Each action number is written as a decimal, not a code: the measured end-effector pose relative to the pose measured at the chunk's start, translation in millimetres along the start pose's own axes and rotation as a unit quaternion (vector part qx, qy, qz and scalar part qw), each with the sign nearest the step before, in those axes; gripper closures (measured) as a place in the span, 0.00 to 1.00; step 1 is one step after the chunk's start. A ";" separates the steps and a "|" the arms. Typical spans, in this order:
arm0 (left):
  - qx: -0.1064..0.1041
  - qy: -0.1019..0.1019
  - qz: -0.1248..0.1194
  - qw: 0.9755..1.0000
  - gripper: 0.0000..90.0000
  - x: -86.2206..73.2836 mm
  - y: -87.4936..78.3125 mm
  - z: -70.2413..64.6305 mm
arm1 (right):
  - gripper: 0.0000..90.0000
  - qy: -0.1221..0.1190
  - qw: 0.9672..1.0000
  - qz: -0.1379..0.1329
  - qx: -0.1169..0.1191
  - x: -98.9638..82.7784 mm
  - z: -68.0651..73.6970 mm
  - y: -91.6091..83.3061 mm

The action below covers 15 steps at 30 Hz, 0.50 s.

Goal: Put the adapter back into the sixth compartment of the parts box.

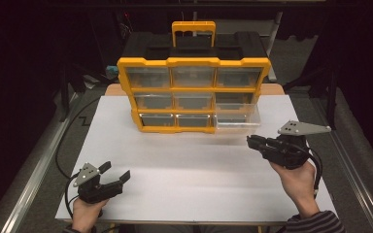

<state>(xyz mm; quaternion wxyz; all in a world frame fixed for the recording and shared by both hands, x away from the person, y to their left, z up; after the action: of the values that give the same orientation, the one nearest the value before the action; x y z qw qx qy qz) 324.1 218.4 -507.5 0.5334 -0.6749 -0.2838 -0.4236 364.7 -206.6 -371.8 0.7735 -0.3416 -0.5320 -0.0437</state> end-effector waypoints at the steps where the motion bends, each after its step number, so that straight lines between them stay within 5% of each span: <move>1: 0.000 0.000 0.000 1.000 0.18 0.0 0.0 0.0 | 0.86 -0.001 1.000 0.000 0.000 1.8 0.1 -0.4; 15: 0.000 0.001 0.001 1.000 0.18 -0.1 0.1 -0.2 | 0.86 -0.012 1.000 -0.011 -0.001 25.5 0.1 -6.3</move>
<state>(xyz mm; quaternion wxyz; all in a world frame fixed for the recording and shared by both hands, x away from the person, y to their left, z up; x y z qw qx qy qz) 324.1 218.2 -507.7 0.5337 -0.6750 -0.2828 -0.4238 372.9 -203.8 -347.0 0.7659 -0.3372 -0.5453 -0.0489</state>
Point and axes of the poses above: each handheld gripper's, and its own axes: y roughly forward along the jaws, x roughly out of its top, z roughly to its left, the point moved 8 cm from there along y, roughly forward along the jaws, and after that the axes turned 14 degrees about x, right-handed, at the moved point
